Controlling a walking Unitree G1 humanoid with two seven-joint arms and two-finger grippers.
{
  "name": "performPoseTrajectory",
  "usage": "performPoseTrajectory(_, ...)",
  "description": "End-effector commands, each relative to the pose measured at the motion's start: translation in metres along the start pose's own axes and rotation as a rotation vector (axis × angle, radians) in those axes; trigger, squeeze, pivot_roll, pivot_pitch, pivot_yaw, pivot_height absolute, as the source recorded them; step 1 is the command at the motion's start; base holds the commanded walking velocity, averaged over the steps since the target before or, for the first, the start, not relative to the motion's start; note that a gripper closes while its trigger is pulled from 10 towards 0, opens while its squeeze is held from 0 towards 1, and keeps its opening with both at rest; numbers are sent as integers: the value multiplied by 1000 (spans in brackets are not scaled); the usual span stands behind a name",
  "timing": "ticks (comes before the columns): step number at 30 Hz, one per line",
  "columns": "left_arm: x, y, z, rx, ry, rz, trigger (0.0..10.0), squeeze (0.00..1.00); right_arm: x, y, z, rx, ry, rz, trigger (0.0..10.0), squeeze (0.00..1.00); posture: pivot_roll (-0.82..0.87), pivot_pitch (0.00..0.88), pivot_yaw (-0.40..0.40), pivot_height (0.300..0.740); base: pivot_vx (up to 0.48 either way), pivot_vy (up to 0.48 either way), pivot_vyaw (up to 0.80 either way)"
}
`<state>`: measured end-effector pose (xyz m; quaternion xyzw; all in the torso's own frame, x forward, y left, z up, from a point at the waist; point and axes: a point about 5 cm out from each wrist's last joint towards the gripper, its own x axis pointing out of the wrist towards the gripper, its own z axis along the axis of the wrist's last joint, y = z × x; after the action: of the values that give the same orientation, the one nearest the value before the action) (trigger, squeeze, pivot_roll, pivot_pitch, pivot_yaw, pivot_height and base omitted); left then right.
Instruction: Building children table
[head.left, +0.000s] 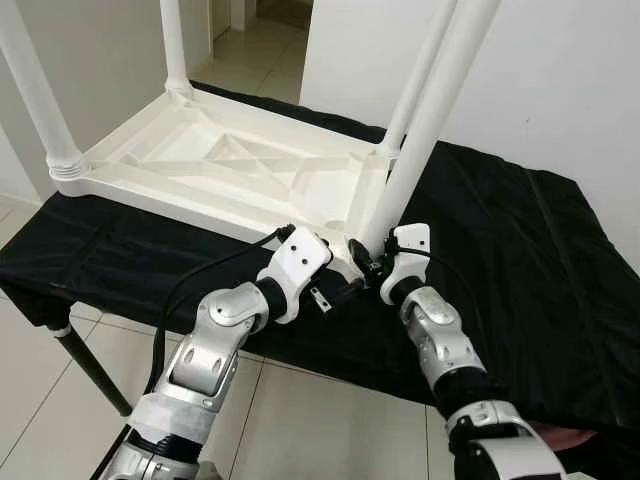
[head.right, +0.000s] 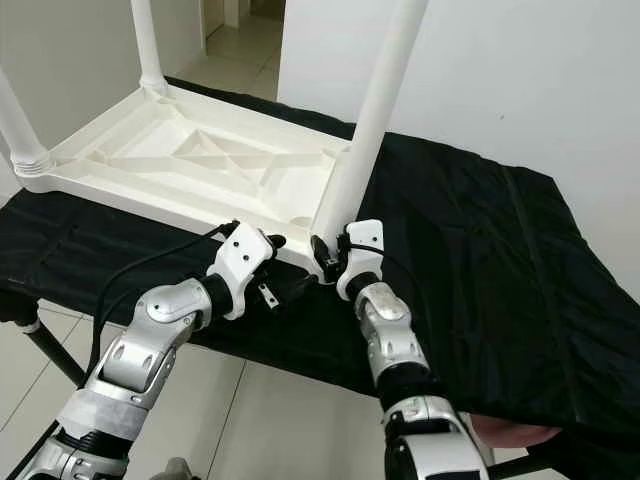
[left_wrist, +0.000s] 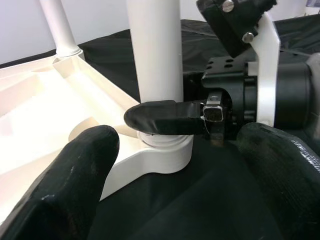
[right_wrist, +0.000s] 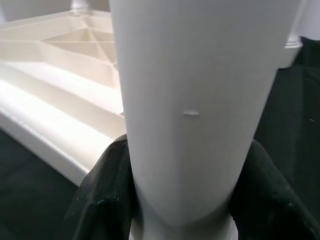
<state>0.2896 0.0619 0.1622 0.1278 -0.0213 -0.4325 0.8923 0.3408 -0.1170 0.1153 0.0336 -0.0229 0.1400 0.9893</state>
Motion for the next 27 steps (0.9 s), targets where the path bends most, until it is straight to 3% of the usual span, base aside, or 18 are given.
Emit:
performPoseTrajectory(1,2,1,-3,-5,7,67,10000,0,-9,-14,-9,-10,47,-108,10000,0,18,0,-137,740,0,0,0)
performPoseTrajectory(7,0,2,-3,-2,9,70,10000,0,-22,-10,-7,-8,21,-261,10000,0,23,0,-133,740,0,0,0)
performPoseTrajectory(16,-1,3,-4,-2,13,70,10000,0,-34,4,-5,-8,19,-263,10000,35,17,0,-128,740,0,0,0)
performPoseTrajectory(17,0,3,-4,-1,14,68,10000,0,-37,7,-4,-5,15,-255,10000,1000,14,0,-125,740,0,0,0)
performPoseTrajectory(27,1,3,-3,2,11,51,10000,0,-46,0,9,-38,-17,-247,10000,1000,-9,0,-112,740,0,0,0)
